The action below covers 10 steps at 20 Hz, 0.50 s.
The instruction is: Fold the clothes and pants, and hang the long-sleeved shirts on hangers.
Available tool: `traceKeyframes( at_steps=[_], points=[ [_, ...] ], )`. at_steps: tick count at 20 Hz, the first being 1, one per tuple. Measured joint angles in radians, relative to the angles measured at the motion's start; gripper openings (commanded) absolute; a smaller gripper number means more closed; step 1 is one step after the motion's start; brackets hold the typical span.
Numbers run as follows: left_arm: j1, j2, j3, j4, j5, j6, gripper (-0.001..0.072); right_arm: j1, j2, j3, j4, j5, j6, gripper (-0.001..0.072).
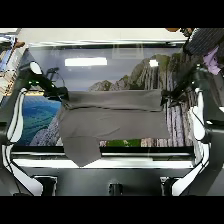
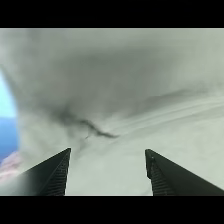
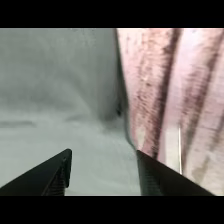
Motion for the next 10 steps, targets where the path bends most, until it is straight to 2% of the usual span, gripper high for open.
traceKeyframes(
  at_steps=[5,10],
  points=[
    [0.129,0.162,-0.091,-0.051,-0.029,-0.024,0.0544,-0.141,0.156,-0.023,0.091,0.043,-0.09,0.0483],
    [0.28,0.494,-0.589,-0.093,0.034,-0.016,0.0543,-0.267,0.29,-0.24,0.258,0.084,-0.165,0.0482]
  ],
)
